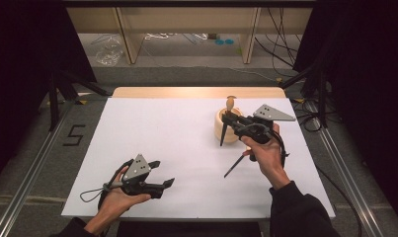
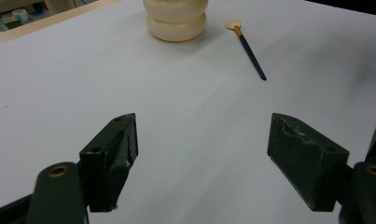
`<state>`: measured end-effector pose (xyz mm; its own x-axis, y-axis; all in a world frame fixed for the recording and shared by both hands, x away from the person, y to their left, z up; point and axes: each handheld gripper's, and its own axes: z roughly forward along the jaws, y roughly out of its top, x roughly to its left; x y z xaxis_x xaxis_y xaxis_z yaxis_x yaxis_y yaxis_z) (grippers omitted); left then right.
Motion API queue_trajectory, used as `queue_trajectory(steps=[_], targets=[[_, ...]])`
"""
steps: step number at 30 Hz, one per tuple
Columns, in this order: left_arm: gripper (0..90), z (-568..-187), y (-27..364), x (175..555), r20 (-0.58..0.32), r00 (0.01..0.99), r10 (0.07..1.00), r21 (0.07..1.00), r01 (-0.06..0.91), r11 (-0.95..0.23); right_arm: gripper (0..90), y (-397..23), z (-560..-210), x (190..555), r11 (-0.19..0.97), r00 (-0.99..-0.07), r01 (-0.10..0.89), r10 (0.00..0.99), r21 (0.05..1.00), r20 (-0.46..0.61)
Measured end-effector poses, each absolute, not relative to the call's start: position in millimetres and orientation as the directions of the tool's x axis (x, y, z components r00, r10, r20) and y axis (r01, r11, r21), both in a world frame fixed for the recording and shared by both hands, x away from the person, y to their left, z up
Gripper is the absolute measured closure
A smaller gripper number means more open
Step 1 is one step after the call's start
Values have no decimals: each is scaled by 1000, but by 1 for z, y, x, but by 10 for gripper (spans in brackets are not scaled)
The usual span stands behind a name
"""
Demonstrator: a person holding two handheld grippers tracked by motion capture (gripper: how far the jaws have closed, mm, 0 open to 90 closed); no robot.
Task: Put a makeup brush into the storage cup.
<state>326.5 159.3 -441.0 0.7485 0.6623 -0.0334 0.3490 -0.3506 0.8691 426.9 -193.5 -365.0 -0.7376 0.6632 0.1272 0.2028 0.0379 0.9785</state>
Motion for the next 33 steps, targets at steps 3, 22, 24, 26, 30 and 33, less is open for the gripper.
queue_trajectory(steps=[3,22,24,26,30,33], targets=[[244,-441,160,326,-34,744,667,869,352,-348,781,-196,-360,430,34,-732,219,667,975,141],[240,-442,161,327,-49,737,674,868,366,-336,781,-211,-346,455,25,-684,215,718,976,132],[240,-442,161,327,-47,733,678,867,367,-337,781,-211,-345,457,29,-677,205,726,978,120],[240,-442,161,327,-40,737,675,866,363,-345,781,-212,-345,458,20,-674,196,729,980,120],[240,-442,161,327,-32,746,665,866,352,-354,781,-215,-344,460,22,-666,201,736,979,120],[239,-442,160,326,-43,736,675,866,364,-342,781,-216,-343,463,14,-660,200,741,980,125]])
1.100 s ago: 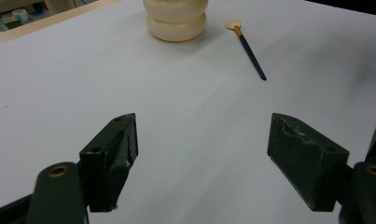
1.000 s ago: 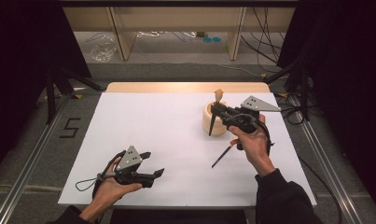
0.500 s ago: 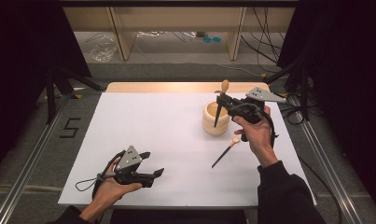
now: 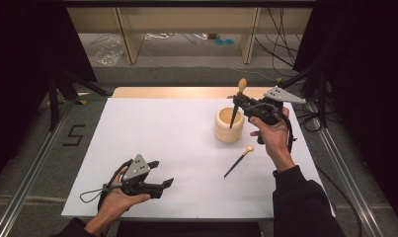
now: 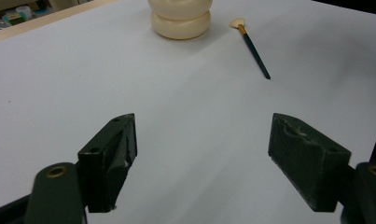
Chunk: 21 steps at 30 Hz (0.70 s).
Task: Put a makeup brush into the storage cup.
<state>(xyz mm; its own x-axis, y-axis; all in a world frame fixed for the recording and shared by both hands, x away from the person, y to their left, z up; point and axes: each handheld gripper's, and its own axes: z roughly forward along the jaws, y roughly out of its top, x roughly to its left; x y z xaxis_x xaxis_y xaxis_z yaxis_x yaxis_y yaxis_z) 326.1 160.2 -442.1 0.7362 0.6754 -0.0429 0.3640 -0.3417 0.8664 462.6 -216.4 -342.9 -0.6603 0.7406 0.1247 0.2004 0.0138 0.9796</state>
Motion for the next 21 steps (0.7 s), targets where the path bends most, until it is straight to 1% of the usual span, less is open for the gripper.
queue_trajectory(steps=[3,4,6,7,12,13,15,17,19,21], targets=[[237,-442,161,327,-23,747,664,866,346,-360,781,-217,-342,465,7,-657,192,744,981,124],[236,-442,160,326,-43,740,672,866,363,-344,781,-217,-341,467,8,-657,192,744,981,122],[236,-442,160,326,-39,741,670,867,359,-346,781,-217,-341,469,-1,-650,184,750,983,123],[236,-442,161,327,-20,749,662,868,342,-361,781,-218,-341,470,9,-651,193,749,981,121],[236,-442,161,327,-20,749,662,867,343,-361,781,-219,-345,479,-5,-634,188,763,982,125],[236,-442,160,326,-29,746,666,867,350,-355,781,-219,-345,479,-6,-630,205,764,979,136],[236,-442,160,326,-41,740,671,866,361,-345,781,-221,-346,483,-7,-623,203,770,979,135],[236,-442,161,327,-18,750,662,867,341,-363,781,-223,-346,485,-9,-617,208,775,978,138],[236,-442,160,326,-40,740,672,867,359,-344,781,-224,-344,487,-16,-610,200,780,980,137],[236,-442,160,326,-43,739,673,866,363,-344,781,-225,-342,489,-21,-604,192,786,981,135]])
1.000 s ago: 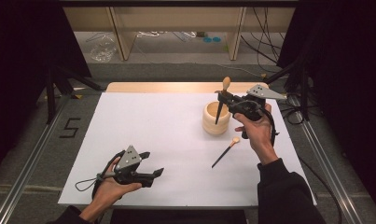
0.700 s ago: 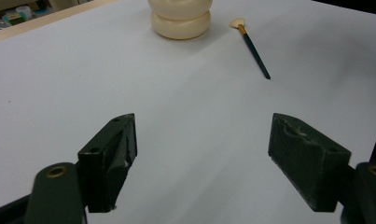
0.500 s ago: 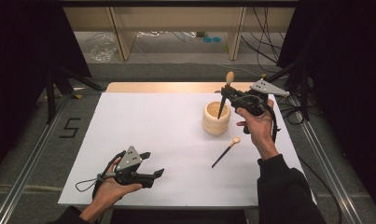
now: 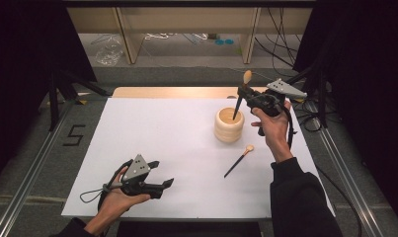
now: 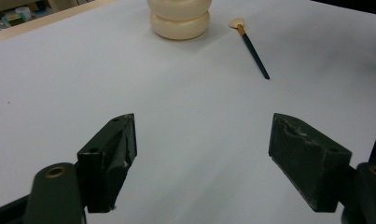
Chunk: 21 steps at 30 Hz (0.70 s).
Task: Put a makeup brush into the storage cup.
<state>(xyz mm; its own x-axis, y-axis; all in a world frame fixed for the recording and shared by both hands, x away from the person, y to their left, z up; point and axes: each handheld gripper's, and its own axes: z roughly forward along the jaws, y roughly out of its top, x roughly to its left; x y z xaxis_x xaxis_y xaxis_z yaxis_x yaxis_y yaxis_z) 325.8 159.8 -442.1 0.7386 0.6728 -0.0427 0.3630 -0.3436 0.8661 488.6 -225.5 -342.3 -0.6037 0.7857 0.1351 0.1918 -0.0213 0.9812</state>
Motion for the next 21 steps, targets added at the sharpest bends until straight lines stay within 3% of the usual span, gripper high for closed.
queue_trajectory(steps=[21], targets=[[236,-441,161,327,-18,747,665,867,343,-361,781,-218,-355,505,-4,-578,181,809,983,109]])
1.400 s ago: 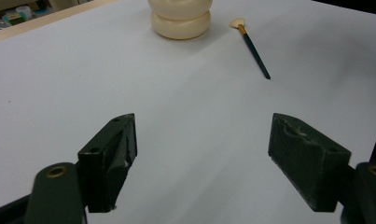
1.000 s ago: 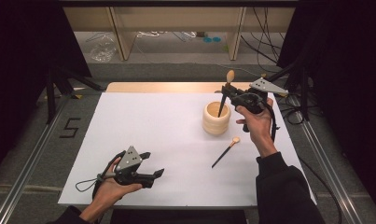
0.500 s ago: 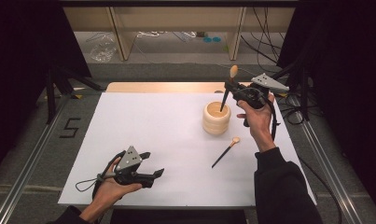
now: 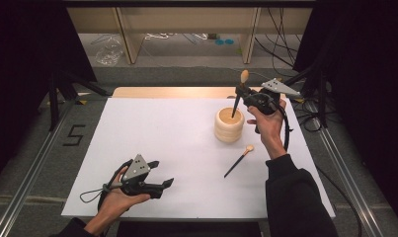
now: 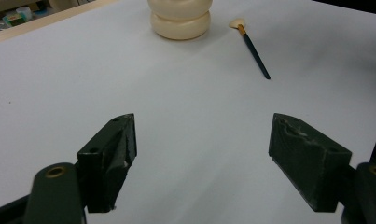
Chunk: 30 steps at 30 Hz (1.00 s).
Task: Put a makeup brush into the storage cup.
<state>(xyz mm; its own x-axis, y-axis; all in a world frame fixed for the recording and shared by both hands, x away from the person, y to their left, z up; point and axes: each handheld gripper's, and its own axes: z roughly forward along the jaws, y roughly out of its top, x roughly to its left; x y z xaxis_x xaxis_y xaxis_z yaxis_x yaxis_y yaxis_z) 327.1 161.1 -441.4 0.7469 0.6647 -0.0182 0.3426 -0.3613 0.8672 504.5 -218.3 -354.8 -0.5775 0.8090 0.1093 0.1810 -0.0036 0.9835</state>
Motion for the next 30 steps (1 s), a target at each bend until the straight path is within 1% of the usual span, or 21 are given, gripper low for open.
queue_trajectory(steps=[2,4,5,9,10,13,15,17,20,30], targets=[[236,-442,160,326,-40,737,675,867,361,-343,781,-218,-357,505,5,-576,193,810,981,109],[236,-442,160,326,-35,739,673,867,357,-347,781,-217,-359,507,5,-575,186,812,983,105],[236,-441,161,327,-16,747,665,867,341,-363,781,-217,-359,507,11,-576,196,811,981,106],[236,-441,161,327,-17,746,665,867,342,-362,781,-215,-364,509,14,-576,195,811,981,103],[236,-442,160,326,-38,737,675,867,360,-344,781,-215,-365,510,15,-573,194,814,981,101],[236,-442,161,327,-18,745,667,867,344,-360,781,-215,-367,511,9,-567,194,817,981,104],[236,-441,161,327,-19,745,667,868,343,-359,781,-215,-368,511,19,-567,204,818,979,102],[237,-442,160,326,-39,736,676,868,360,-342,781,-215,-370,511,22,-567,208,817,978,103],[237,-442,161,328,-18,743,669,869,342,-357,781,-215,-372,512,19,-566,204,818,979,102],[237,-441,161,327,-20,743,669,870,342,-354,781,-213,-379,513,38,-559,224,823,974,97]])
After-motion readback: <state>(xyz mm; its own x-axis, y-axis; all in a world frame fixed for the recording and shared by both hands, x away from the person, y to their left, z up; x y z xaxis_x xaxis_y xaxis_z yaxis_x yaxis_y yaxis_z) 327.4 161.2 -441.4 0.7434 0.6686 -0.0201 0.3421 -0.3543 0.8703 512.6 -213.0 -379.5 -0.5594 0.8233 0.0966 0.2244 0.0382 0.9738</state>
